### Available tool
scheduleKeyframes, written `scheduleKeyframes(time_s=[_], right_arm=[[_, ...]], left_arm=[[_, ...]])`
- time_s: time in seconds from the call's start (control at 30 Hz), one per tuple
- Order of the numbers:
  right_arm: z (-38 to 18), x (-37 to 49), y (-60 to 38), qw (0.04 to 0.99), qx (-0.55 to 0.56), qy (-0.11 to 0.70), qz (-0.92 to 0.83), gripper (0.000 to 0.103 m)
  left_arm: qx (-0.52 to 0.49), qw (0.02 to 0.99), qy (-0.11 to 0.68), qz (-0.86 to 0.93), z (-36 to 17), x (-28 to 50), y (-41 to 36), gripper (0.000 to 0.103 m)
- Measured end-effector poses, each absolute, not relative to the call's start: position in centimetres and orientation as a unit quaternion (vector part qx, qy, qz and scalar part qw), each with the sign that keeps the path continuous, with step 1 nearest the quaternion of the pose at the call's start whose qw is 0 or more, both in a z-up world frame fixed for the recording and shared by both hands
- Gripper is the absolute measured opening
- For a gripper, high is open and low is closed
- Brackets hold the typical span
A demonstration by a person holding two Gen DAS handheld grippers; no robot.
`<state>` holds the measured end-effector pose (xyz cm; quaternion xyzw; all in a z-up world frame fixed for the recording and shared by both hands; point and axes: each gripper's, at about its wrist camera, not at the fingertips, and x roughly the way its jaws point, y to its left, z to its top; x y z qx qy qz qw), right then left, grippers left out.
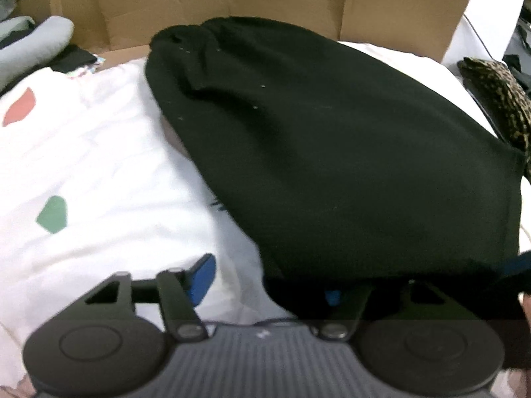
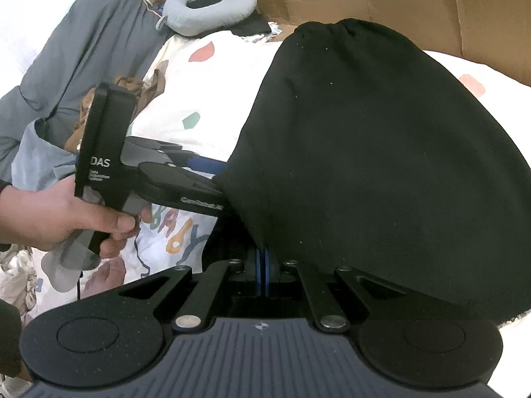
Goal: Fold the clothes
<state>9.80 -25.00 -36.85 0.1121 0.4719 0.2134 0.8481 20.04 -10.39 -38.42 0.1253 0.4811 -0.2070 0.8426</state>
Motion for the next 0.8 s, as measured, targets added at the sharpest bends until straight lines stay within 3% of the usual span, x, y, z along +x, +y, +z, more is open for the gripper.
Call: scheduleKeyframes(time_s=[0.2, 0.37, 0.57, 0.6, 0.73, 0.8], right_arm=[[-37.0, 9.9, -24.9, 0.847, 0.117, 0.474, 0.211, 0.001], [-37.5, 9.9, -24.5, 0.836, 0.126, 0.487, 0.219, 0.003], [-38.0, 9.3, -23.2, 0.81, 0.136, 0.508, 0.258, 0.007], [-38.0, 9.3, -23.0, 0.806, 0.137, 0.512, 0.264, 0.012], [-38.1, 9.1, -23.7, 0.802, 0.156, 0.512, 0.264, 0.013], [-38.2, 9.1, -24.5, 0.806, 0.165, 0.51, 0.251, 0.021]], left_arm=[[0.141, 0.845, 0.474, -0.204, -37.4, 18.5, -8.3, 0.043], [0.126, 0.837, 0.488, -0.212, -37.4, 18.6, -7.0, 0.014], [0.131, 0.834, 0.496, -0.203, -37.4, 17.9, -5.4, 0.004], [0.129, 0.833, 0.5, -0.196, -37.4, 17.9, -4.8, 0.004], [0.096, 0.834, 0.513, -0.179, -36.9, 18.2, -2.4, 0.006], [0.081, 0.838, 0.51, -0.178, -36.5, 18.5, -1.9, 0.007]])
